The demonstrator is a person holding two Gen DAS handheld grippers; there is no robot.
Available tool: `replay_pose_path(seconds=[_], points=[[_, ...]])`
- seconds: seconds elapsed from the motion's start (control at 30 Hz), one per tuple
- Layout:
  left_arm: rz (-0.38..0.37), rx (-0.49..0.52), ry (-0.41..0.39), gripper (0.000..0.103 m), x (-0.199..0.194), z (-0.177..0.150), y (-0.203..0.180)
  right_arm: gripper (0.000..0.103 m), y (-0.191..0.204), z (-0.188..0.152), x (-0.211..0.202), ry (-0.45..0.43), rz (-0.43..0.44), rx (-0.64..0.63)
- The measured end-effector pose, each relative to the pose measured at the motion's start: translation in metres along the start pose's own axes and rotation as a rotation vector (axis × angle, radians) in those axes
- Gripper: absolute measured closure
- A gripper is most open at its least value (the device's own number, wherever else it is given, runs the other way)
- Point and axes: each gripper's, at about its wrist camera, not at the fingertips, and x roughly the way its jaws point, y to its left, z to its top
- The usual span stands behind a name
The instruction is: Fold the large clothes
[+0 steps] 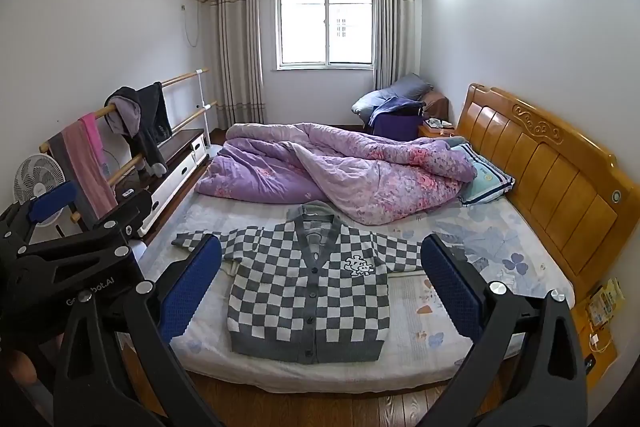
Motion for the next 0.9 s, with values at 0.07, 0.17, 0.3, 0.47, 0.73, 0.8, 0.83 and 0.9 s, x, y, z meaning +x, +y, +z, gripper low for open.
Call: replay_pose_path(seconds=[0.07, 0.17, 0.3, 0.47, 0.73, 0.8, 0.83, 0.9], points=[[-0.003, -0.002, 0.003, 0.005, 0.002, -0.001, 0.002, 0.007, 0.000, -0.001, 0.001, 0.000, 0.000, 0.001], [-0.012, -0.006, 0.007, 0.005, 0.004, -0.001, 0.005, 0.007, 0.000, -0.002, 0.002, 0.002, 0.003, 0.004], [-0.010, -0.007, 0.005, 0.005, 0.004, 0.001, 0.005, 0.007, 0.000, -0.003, 0.005, 0.002, 0.000, 0.001], [-0.005, -0.005, 0.006, 0.005, 0.005, 0.001, 0.005, 0.007, 0.001, -0.003, 0.006, 0.004, -0.002, -0.001], [-0.004, -0.002, 0.008, 0.005, 0.010, 0.000, 0.009, 0.007, 0.001, -0.003, 0.007, 0.006, 0.000, 0.001], [-0.006, -0.004, 0.008, 0.005, 0.009, 0.001, 0.008, 0.007, 0.002, -0.002, 0.007, 0.007, -0.001, 0.000], [-0.007, -0.004, 0.008, 0.005, 0.010, 0.001, 0.009, 0.007, 0.003, -0.002, 0.007, 0.007, -0.002, -0.001], [-0.005, -0.005, 0.009, 0.005, 0.009, 0.001, 0.007, 0.007, 0.003, -0.003, 0.008, 0.008, -0.002, -0.001]])
